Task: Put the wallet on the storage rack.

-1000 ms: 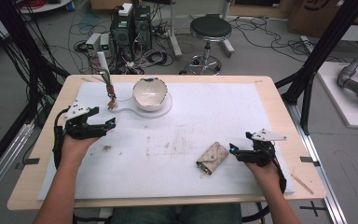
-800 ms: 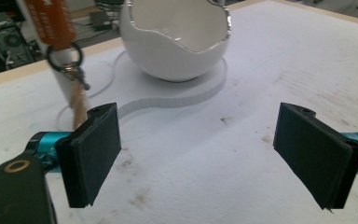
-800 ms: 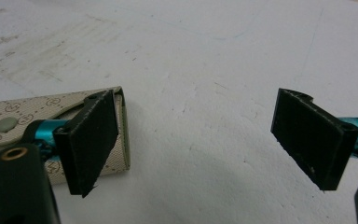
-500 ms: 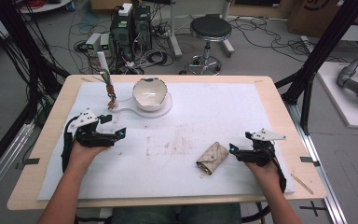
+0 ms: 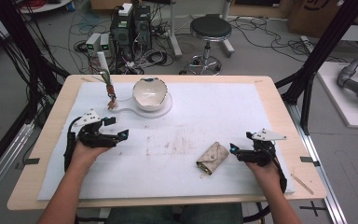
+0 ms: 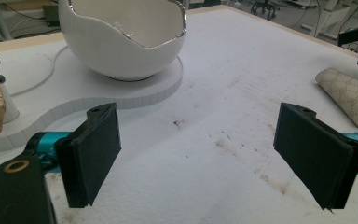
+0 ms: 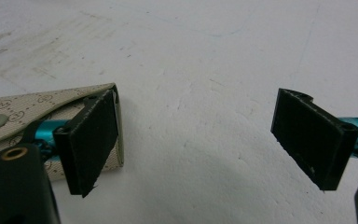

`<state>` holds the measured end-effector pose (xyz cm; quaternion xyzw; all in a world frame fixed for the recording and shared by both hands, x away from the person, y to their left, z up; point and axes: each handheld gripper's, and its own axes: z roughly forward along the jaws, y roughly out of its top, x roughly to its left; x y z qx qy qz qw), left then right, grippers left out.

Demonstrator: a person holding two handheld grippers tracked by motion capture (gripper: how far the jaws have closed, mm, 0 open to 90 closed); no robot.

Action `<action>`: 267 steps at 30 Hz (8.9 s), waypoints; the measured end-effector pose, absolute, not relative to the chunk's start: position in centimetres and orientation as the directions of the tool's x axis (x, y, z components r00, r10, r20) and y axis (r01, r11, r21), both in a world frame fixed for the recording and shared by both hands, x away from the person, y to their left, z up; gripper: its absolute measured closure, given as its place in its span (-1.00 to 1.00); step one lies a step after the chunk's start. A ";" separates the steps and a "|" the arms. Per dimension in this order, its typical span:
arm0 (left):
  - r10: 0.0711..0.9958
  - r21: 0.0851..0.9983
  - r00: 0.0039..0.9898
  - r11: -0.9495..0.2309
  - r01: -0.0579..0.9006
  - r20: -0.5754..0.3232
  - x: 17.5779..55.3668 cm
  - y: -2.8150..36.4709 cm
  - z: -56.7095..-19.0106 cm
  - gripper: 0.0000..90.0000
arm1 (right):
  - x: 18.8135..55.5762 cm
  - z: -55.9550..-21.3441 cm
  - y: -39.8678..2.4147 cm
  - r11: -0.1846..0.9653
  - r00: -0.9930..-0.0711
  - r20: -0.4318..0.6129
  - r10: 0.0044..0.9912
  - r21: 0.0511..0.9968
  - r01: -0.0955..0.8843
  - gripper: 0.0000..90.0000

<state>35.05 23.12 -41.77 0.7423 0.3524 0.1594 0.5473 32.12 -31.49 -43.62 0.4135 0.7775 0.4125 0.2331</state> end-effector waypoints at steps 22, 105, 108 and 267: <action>0.621 0.920 0.772 -0.208 0.332 -0.138 35.2 18.2 -41.5 -0.67 | 31.0 -43.5 -33.1 0.290 -0.513 -0.018 0.858 0.842 0.455 -0.67; 0.441 0.747 0.897 -0.583 0.319 -0.038 31.9 -6.8 -45.4 -0.69 | 28.8 -43.6 -35.9 0.267 -0.455 -0.029 0.890 0.842 0.469 -0.67; 0.435 0.739 0.900 -0.611 0.285 0.013 31.5 -7.2 -45.4 -0.69 | 28.8 -43.7 -35.8 0.263 -0.453 -0.023 0.891 0.840 0.475 -0.67; 0.791 0.739 0.606 -0.456 0.496 0.081 46.9 12.6 -36.6 -0.19 | 31.3 -44.1 -32.4 0.326 -0.537 -0.031 0.843 0.823 0.465 -0.67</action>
